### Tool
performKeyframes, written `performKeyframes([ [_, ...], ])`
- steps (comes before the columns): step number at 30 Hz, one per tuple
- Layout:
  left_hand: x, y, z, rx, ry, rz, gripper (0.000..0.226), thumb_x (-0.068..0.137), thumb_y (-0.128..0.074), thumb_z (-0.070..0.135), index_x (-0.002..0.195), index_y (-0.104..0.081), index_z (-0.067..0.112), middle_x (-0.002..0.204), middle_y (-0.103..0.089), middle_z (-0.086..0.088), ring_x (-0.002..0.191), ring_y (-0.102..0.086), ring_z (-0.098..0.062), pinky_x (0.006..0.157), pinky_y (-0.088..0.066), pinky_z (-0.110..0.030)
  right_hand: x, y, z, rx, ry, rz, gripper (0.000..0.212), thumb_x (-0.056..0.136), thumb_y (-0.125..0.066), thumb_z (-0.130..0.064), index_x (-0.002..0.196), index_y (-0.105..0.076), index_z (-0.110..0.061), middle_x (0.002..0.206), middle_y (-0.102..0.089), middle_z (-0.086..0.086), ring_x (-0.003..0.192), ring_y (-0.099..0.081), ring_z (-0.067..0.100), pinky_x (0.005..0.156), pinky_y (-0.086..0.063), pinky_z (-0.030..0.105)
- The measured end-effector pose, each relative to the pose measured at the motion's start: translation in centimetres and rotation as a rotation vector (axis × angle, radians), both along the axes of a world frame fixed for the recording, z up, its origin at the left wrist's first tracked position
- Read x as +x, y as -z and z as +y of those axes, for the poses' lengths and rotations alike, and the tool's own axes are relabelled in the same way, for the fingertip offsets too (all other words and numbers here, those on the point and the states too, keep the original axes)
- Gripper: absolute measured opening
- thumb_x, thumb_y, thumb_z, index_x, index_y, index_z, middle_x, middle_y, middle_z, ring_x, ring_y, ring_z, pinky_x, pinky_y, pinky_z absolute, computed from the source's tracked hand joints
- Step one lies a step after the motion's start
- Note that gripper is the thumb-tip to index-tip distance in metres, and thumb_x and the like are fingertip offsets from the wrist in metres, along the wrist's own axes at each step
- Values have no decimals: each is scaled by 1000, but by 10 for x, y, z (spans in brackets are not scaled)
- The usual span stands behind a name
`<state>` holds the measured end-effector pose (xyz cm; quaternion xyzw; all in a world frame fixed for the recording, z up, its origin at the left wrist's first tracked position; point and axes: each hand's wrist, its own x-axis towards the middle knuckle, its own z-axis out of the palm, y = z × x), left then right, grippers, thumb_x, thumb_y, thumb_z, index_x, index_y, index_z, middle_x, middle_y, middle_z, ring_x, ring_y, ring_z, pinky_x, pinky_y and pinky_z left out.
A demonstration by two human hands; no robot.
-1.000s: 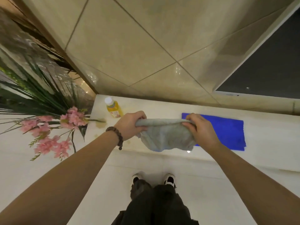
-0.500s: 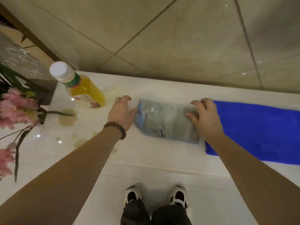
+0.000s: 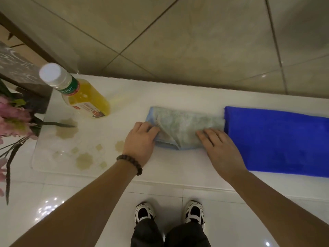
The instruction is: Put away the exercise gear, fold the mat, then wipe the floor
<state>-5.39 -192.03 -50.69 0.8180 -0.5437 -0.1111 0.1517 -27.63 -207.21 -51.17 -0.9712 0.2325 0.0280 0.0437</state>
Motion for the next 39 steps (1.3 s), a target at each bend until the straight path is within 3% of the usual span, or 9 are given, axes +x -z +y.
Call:
performKeyframes([
  [5,9,-25,4,-75,-20,-34,17,72,-71,1,89,-68,5,85,-62,-12,76,-59,-33,57,-52,-37,3,-22,-18,-105,-11,-76,53,79,-38,0,130,-53,-6,121,-63,12,110,-61,29,111,-31,42],
  [11,2,-21,29,168,105,-150,26,76,-45,24,81,-68,13,92,-64,-4,90,-60,-29,80,-44,-39,-20,-12,-11,-83,-98,195,64,77,-58,-15,139,-41,-13,135,-56,9,126,-52,27,114,-19,48],
  [17,-16,-40,17,6,18,-111,22,79,-47,26,76,-64,12,89,-62,-4,86,-56,-27,81,-42,-41,4,-35,5,173,140,-94,51,95,-31,-45,88,-71,-14,95,-69,1,92,-60,21,100,-43,41],
  [20,-34,-23,0,66,81,-75,32,86,-41,25,91,-69,10,99,-66,-7,94,-60,-31,81,-49,-39,16,-19,10,196,203,-150,39,98,-36,-29,106,-67,-7,114,-64,8,100,-59,26,84,-53,37],
  [23,-45,-5,-8,326,54,-8,64,92,-23,47,143,-42,12,153,-35,-6,141,-31,-30,113,-29,-46,19,1,15,153,209,41,52,100,-26,-37,139,-45,-9,147,-41,11,132,-41,32,107,-39,43],
  [26,-43,10,-6,430,40,-70,77,86,1,67,150,15,25,157,21,4,145,21,-19,118,8,-48,18,9,2,122,148,146,64,98,-9,-50,152,-12,-16,159,-8,7,146,-8,25,117,-11,42],
  [28,-43,5,-14,443,36,-122,79,87,1,68,151,12,23,159,19,-1,146,19,-22,116,13,-50,24,7,-7,124,139,180,66,95,0,-52,152,-3,-18,159,2,4,147,1,22,118,-4,41],
  [32,-42,-12,-39,263,-5,-204,49,94,-27,40,129,-55,19,142,-45,-8,134,-32,-31,114,-10,-47,52,-7,4,176,266,94,68,92,-4,-41,147,-29,-8,156,-18,14,145,-17,30,118,-15,46],
  [39,-39,24,-36,328,-13,-124,68,93,-8,63,152,9,33,158,19,0,145,22,-25,116,12,-50,52,10,19,158,359,172,67,93,-2,-60,148,19,-28,155,25,12,143,21,31,118,5,47],
])
